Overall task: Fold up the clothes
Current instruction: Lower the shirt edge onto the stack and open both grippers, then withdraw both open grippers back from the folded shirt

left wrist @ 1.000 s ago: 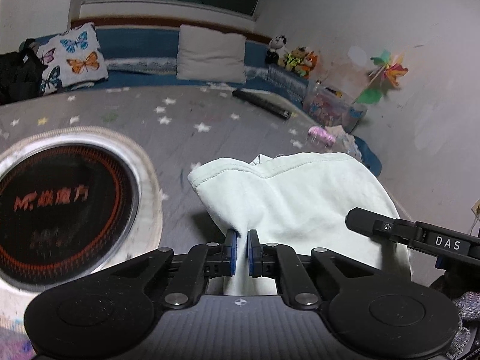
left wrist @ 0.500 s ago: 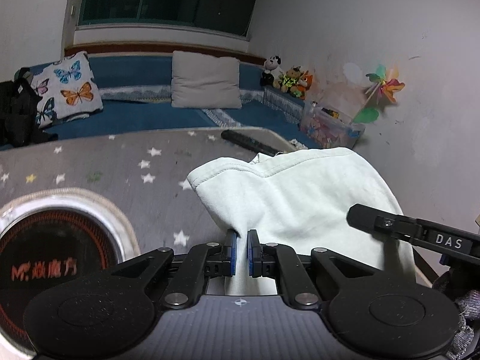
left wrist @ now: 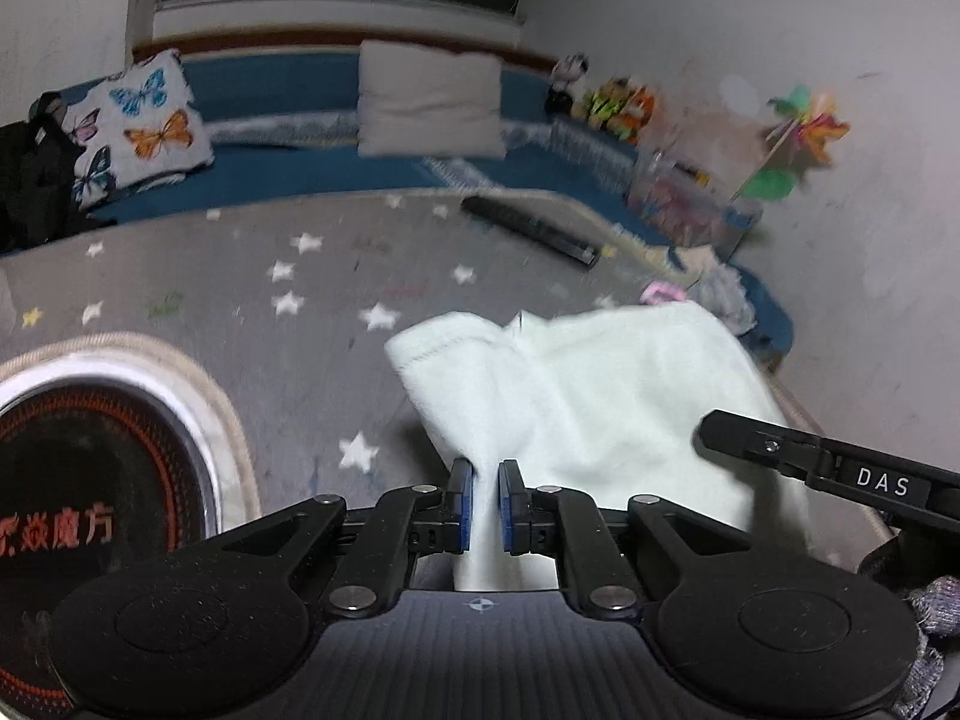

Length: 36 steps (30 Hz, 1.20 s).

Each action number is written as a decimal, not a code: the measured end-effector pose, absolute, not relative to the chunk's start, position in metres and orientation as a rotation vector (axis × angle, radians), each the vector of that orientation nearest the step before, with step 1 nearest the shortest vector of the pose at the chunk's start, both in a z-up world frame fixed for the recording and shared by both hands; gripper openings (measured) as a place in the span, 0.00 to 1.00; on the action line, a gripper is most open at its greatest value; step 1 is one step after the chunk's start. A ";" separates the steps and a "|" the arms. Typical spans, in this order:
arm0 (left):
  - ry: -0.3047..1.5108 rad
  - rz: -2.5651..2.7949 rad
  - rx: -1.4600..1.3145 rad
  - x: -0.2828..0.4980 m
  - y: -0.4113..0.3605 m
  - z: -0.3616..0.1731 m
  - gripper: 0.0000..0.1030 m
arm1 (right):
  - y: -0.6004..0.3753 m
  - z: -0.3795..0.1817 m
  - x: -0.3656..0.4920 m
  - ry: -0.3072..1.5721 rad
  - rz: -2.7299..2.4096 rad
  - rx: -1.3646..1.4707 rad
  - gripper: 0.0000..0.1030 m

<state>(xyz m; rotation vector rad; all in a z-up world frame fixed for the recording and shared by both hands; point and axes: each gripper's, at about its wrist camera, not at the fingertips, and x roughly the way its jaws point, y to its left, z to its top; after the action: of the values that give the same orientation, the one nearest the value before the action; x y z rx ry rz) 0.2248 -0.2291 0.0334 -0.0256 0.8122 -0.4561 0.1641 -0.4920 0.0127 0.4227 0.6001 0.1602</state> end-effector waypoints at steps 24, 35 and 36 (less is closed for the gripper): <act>0.887 -0.411 -0.010 0.253 -0.230 -0.006 0.29 | -0.493 -0.021 0.197 0.653 0.147 0.404 0.38; 0.868 -0.423 0.008 0.234 -0.225 0.001 0.41 | -0.481 -0.007 0.178 0.645 0.176 0.335 0.36; 0.863 -0.426 0.010 0.230 -0.224 0.002 0.41 | -0.479 -0.006 0.174 0.646 0.182 0.324 0.36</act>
<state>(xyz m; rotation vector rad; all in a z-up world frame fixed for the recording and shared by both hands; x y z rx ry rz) 0.2303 -0.2243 0.0022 0.0097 0.8631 -0.4256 0.1743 -0.4786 -0.0064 0.3242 0.6462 0.1821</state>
